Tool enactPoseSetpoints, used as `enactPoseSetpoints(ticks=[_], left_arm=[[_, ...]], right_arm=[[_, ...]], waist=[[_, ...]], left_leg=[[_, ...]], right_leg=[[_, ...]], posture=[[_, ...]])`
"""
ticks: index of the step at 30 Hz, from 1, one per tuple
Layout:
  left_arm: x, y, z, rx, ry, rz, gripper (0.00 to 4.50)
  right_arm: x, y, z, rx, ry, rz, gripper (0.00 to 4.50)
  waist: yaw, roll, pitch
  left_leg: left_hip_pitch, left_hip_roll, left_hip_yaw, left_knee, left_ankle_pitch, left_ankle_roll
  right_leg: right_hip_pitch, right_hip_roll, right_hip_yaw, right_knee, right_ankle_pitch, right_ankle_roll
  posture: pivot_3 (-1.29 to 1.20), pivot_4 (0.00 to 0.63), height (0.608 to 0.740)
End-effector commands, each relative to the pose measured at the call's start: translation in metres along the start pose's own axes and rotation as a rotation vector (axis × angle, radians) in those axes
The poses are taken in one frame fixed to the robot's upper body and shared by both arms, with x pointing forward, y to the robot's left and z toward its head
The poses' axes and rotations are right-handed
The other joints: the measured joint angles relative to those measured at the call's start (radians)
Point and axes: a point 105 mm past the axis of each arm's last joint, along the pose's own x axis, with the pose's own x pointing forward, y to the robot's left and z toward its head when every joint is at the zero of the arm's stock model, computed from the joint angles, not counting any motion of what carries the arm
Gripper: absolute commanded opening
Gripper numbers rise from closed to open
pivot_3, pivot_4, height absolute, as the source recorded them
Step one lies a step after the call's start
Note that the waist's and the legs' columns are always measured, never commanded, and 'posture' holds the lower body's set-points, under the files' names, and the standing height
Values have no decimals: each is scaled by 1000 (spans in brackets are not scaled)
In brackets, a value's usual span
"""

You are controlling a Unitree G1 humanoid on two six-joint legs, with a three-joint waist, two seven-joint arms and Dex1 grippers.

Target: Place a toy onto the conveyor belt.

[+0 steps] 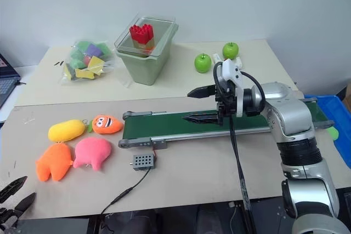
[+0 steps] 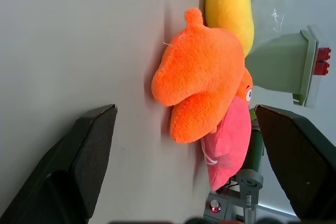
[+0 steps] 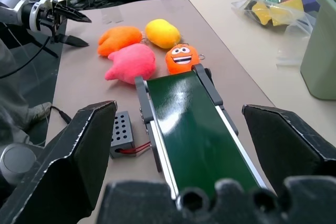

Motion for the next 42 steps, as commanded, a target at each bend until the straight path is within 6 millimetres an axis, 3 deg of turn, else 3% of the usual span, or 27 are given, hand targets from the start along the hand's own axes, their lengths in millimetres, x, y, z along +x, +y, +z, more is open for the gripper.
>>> enactPoseSetpoints(ticks=[1, 7, 13, 16, 26, 32, 36, 38, 42], left_arm=[[12, 5, -2, 10, 6, 17, 4487], [32, 10, -8, 8, 14, 20, 4487], [44, 3, -12, 7, 34, -2, 4487], [51, -1, -15, 2, 52, -20, 3751], [70, -10, -15, 3, 50, -72, 40], [69, -16, -13, 39, 61, -112, 14], [67, -39, -19, 125, 111, -198, 14], [58, -75, -6, 190, 58, -337, 14], [39, -128, 8, 299, 6, -509, 14]], right_arm=[[-7, 1, 16, -66, -17, -23, 4500], [-10, 2, 17, -63, -11, -35, 4500], [-13, 2, 16, -64, 2, -52, 4500], [-14, 3, 16, -63, 3, -57, 4500], [-15, 2, 17, -67, 10, -66, 4500], [-15, 2, 16, -66, 11, -69, 4500], [-14, 2, 15, -65, 10, -70, 4500], [-14, 2, 14, -65, 9, -72, 4500], [-15, 2, 12, -62, 8, -76, 4500]], waist=[[0, 0, 0], [6, 3, -2], [20, 5, -3], [25, 5, -3], [27, 7, -3], [27, 9, -4], [25, 8, -4], [25, 5, -3], [23, 0, -2]], left_leg=[[0, 0, 0, 0, 0, 0], [1, 0, 0, 0, 1, -1], [3, 0, 1, 0, 0, -1], [4, 0, 1, 0, -1, 2], [4, -1, 1, 0, 1, -2], [6, -1, 0, -3, 0, 1], [6, 0, 0, -3, 0, 1], [6, 0, 0, -3, 0, 1], [5, 2, -1, -3, 1, -2]], right_leg=[[0, 0, 0, 0, 0, 0], [1, 0, 0, 1, 0, 0], [2, 0, 1, 1, 0, 0], [3, 0, 1, 1, 0, -1], [3, 0, 0, 1, 0, -1], [3, 0, 0, 2, 2, -4], [4, 0, 0, 2, 3, -4], [4, 0, 0, 2, 3, -4], [2, 1, 0, 1, 3, -4]], posture=[[0, 150, 740], [0, 150, 740], [0, 150, 740], [0, 150, 740], [0, 150, 740], [0, 150, 740], [0, 150, 740], [0, 150, 740], [0, 150, 740]])
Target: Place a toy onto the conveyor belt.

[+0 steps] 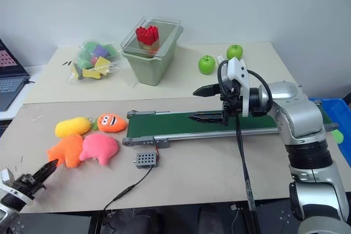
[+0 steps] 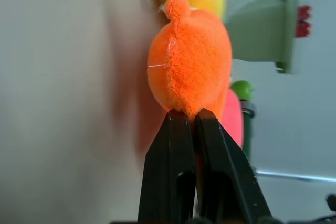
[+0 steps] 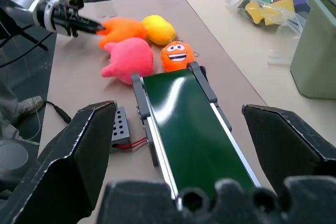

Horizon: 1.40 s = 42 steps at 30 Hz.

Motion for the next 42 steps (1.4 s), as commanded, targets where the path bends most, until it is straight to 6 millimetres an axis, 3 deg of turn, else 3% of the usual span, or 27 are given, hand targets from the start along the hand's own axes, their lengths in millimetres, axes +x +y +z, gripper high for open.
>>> enactPoseSetpoints(ticks=[1, 5, 10, 15, 21, 23, 29, 35, 38, 42], left_arm=[[0, -66, 27, 158, -33, -195, 14], [14, -112, 29, 303, 15, -309, 14], [53, -150, -4, 560, 201, -375, 14], [110, -168, -46, 1102, 418, -288, 14], [160, -198, -45, 1713, 417, -284, 14], [169, -202, -57, 1890, 424, -355, 14], [176, -193, -104, 2213, 413, -596, 14], [168, -190, -88, 2663, 53, -672, 14], [159, -187, -97, 2710, -91, -774, 14], [153, -171, -98, 2752, -146, -796, 14]], right_arm=[[-5, 1, 11, -52, -27, -16, 4500], [-5, 1, 9, -50, -27, -18, 4500], [-2, 0, 10, -52, -34, -20, 4500], [-3, 1, 10, -49, -40, -28, 4500], [-2, 3, 10, -44, -51, -42, 4500], [-3, 2, 10, -44, -53, -48, 4500], [-4, 3, 9, -39, -59, -64, 4500], [-5, 0, 13, -47, -70, -93, 4500], [-5, -1, 13, -53, -69, -93, 4500], [-5, -2, 15, -58, -69, -96, 4500]], waist=[[-1, 0, 0], [-3, 0, 0], [1, -1, 1], [0, -1, 1], [-10, -1, 1], [-14, -1, 1], [-21, -1, 1], [-29, -1, 1], [-25, -1, 1], [-18, -1, 1]], left_leg=[[0, 0, 0, 0, 1, -1], [0, 0, 0, -2, 1, -1], [0, -1, 1, -4, 2, -4], [-1, -1, 1, -4, 3, -5], [-4, -1, 3, -7, 3, -5], [-5, -1, 4, -9, 3, -5], [-11, -1, 5, -6, 3, -4], [-10, -1, 5, -4, 3, -4], [-10, -1, 5, -4, 3, -3], [-11, -1, 5, -3, 2, -2]], right_leg=[[0, 0, 0, -1, 0, 0], [0, 0, 0, -2, 0, 0], [0, 0, 0, -3, 0, 0], [0, 0, 0, -4, 0, 0], [-2, 1, 0, -4, 0, 0], [-4, 1, -1, -5, 0, 0], [-8, 1, -5, -5, 0, 1], [-7, 1, -4, -4, 1, 1], [-7, 1, -3, -4, 1, 1], [-7, 1, -5, -4, 1, 2]], posture=[[0, 150, 740], [0, 150, 740], [0, 150, 740], [0, 150, 740], [0, 150, 740], [0, 150, 740], [0, 150, 740], [0, 150, 740], [0, 150, 740], [0, 150, 740]])
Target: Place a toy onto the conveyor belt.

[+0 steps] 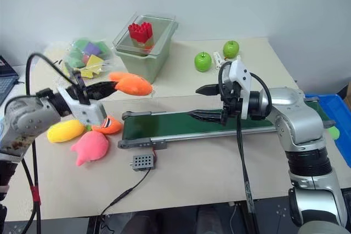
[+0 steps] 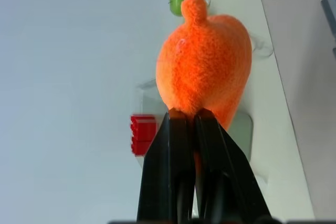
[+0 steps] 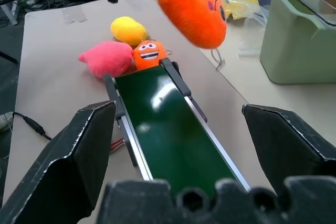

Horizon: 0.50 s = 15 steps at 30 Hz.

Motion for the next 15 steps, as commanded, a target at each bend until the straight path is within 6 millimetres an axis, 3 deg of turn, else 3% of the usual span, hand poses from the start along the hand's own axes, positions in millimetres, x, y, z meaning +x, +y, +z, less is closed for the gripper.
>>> enactPoseSetpoints(ticks=[1, 8, 15], left_arm=[[-8, 2, -1, 56, -10, 71, 14], [-12, -20, 5, 46, -38, 128, 14], [-13, -54, 12, 35, -78, 81, 14]], right_arm=[[-4, -1, 16, -53, -37, -5, 4500], [-5, 1, 15, -47, -34, -7, 4500], [-5, 2, 14, -52, -14, 1, 4500]], waist=[[1, 0, 0], [-3, 0, 0], [-8, 0, 0]], left_leg=[[0, 0, 0, 0, 0, 0], [0, 0, 0, 1, 0, 0], [1, 0, 0, 1, 0, 0]], right_leg=[[0, 0, 0, 0, 0, 0], [0, 0, 0, 1, 0, 0], [0, 0, 0, 1, 0, 0]], posture=[[0, 150, 740], [0, 150, 740], [0, 150, 740]])
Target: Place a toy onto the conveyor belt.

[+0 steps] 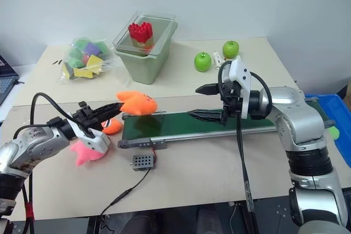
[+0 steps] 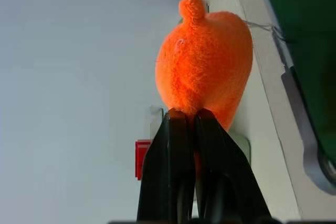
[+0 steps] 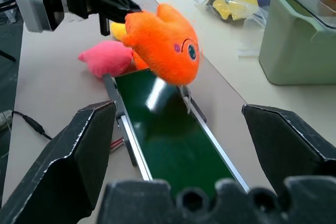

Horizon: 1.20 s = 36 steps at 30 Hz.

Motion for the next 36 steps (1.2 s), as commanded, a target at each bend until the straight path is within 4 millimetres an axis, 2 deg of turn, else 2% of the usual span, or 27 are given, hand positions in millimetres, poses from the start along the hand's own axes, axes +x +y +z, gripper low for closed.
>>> enactPoseSetpoints(ticks=[1, 7, 11, 16, 18, 19, 24, 25, 27, 29, 32, 34, 36], left_arm=[[-1, -7, 3, 8, -18, 16, 14], [0, -27, 6, 11, -50, -49, 14], [1, -30, 5, 17, -68, -62, 14], [2, -35, -4, 19, -38, -111, 14], [1, -33, -7, 14, -31, -106, 644], [1, -33, -8, -2, -28, -118, 770], [-7, -34, -8, -48, -33, -162, 2555], [-8, -33, -8, -51, -32, -161, 2813], [-10, -27, -11, -61, -18, -149, 3609], [-14, -13, -27, -113, 62, -100, 4280], [-19, 1, -51, -303, 194, -15, 4400], [-23, -11, -63, -653, 293, -65, 4400], [-22, -13, -59, -989, 298, -128, 4400]], right_arm=[[-4, 1, 13, -44, -22, -1, 4500], [-8, 1, 14, -47, -15, -12, 4500], [-9, 0, 14, -49, -11, -19, 4500], [-10, 0, 13, -49, -11, -25, 4500], [-10, 0, 13, -48, -12, -27, 4500], [-10, 0, 13, -48, -12, -28, 4500], [-10, -2, 13, -51, -13, -29, 4500], [-10, -2, 13, -51, -13, -30, 4500], [-10, -3, 13, -51, -13, -31, 4500], [-10, -3, 12, -51, -14, -32, 4500], [-11, -3, 11, -49, -14, -34, 4500], [-13, -4, 10, -49, -9, -41, 4500], [-17, -6, 8, -51, 2, -51, 4500]], waist=[[-1, 0, 0], [-2, 0, 0], [-2, 0, 0], [-3, 0, 0], [-4, 0, 0], [-4, 0, 0], [-5, 0, 0], [-6, 0, 0], [-4, 0, 0], [-4, 0, 0], [-4, 0, 0], [-6, 0, 0], [-9, 1, 0]], left_leg=[[0, 0, 0, 0, 0, 0], [0, 0, 0, 0, 0, 0], [0, 0, 0, 0, 0, 0], [0, 0, 0, 1, 0, 0], [0, 0, 0, 1, 0, 0], [0, 0, 0, 1, 0, 0], [0, 0, 0, 1, 0, 0], [0, 0, 0, 1, 0, 0], [0, 0, 0, 1, 0, 0], [0, 0, 0, 1, 0, 0], [0, 0, 0, 2, 0, 0], [0, 0, 0, 2, 0, 0], [0, 0, 0, 3, -1, 1]], right_leg=[[0, 0, 0, 0, 0, 0], [0, 0, 0, 1, 0, 0], [0, 0, 0, 1, 0, 0], [0, 0, 0, 2, 0, 0], [0, 0, 0, 2, 0, 0], [0, 0, 0, 2, 0, 0], [-1, 0, 0, 2, 0, 0], [-1, 0, 0, 2, 0, 0], [-1, 0, 0, 2, 0, 0], [-1, 0, -1, 3, 0, 0], [-1, 0, -1, 3, 0, 0], [-1, 0, -1, 4, 0, 0], [-1, 0, -1, 4, 0, 0]], posture=[[0, 150, 740], [0, 150, 740], [0, 150, 740], [0, 150, 740], [0, 150, 740], [0, 150, 740], [0, 150, 740], [0, 150, 740], [0, 150, 740], [0, 150, 740], [0, 150, 740], [0, 150, 740], [0, 150, 740]])
